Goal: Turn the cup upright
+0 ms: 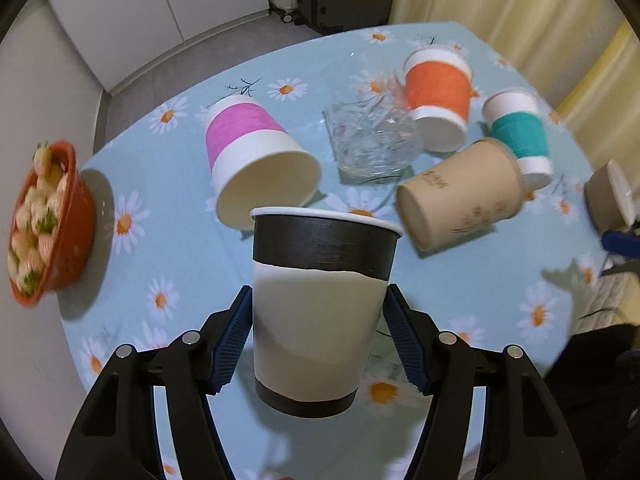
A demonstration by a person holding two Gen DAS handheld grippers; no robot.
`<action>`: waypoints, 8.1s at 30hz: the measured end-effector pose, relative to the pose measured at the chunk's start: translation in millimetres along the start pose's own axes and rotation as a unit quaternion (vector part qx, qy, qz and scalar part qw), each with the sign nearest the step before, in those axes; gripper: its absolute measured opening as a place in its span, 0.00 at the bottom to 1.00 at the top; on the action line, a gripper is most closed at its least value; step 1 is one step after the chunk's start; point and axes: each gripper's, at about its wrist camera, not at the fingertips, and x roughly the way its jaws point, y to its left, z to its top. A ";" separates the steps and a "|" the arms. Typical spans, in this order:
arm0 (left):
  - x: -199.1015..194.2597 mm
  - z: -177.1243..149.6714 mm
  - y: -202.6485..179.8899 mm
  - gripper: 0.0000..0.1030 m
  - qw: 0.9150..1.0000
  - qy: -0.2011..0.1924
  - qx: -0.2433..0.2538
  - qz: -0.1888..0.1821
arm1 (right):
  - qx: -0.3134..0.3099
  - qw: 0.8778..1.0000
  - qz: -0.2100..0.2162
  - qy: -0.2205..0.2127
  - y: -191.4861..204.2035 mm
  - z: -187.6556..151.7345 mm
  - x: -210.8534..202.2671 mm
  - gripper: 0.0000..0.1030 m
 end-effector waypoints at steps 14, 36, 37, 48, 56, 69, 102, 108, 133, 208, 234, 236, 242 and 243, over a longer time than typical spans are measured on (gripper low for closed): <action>-32.9 -59.5 -30.7 0.62 0.968 -0.031 -0.199 -0.147 | 0.073 0.995 0.062 -0.016 -16.8 -2.5 -41.2 0.87; 19.8 -83.9 -86.3 0.62 0.928 -0.008 -0.329 -0.176 | 0.099 0.993 0.058 0.029 -28.6 -32.5 -59.5 0.87; 21.3 -83.0 -87.6 0.62 0.929 -0.007 -0.329 -0.171 | 0.100 0.993 0.058 0.031 -29.3 -34.1 -59.5 0.87; 16.4 -86.3 -81.7 0.68 0.936 -0.014 -0.326 -0.131 | 0.104 0.991 0.065 0.043 -27.8 -40.3 -54.5 0.87; 4.8 -89.5 -75.6 0.69 0.936 -0.025 -0.324 -0.133 | 0.100 0.992 0.066 0.045 -23.9 -37.4 -52.5 0.87; -40.0 -113.1 -51.0 0.69 0.931 -0.072 -0.319 -0.160 | 0.090 0.990 0.070 0.087 -6.5 -20.1 -29.4 0.87; -48.4 -229.8 -12.9 0.69 0.891 -0.168 -0.369 -0.207 | 0.037 0.948 -0.010 0.315 51.3 9.9 136.4 0.64; -45.7 -234.1 -7.6 0.69 0.888 -0.169 -0.374 -0.209 | 0.042 0.951 -0.020 0.307 48.2 10.0 132.8 0.63; -46.8 -236.2 -8.1 0.69 0.886 -0.198 -0.355 -0.221 | 0.003 0.998 -0.060 -0.034 57.5 -27.7 9.8 0.63; -65.1 -242.7 -17.9 0.69 0.908 -0.244 -0.317 -0.128 | -0.085 0.959 -0.170 -0.212 78.7 -115.7 1.0 0.95; -115.5 -268.4 -104.6 0.94 0.938 -0.317 -0.126 -0.060 | -0.088 0.966 -0.155 -0.189 71.7 -138.3 -137.4 0.95; -120.5 -272.0 -110.3 0.94 0.938 -0.322 -0.121 -0.043 | -0.090 0.967 -0.154 -0.181 72.9 -141.6 -137.6 0.95; -135.5 -283.8 -119.1 0.94 0.932 -0.344 -0.108 -0.017 | -0.092 0.966 -0.156 -0.184 72.2 -147.1 -139.6 0.95; -135.2 -284.5 -118.2 0.94 0.933 -0.343 -0.109 -0.019 | -0.090 0.966 -0.156 -0.183 71.1 -148.0 -138.7 0.95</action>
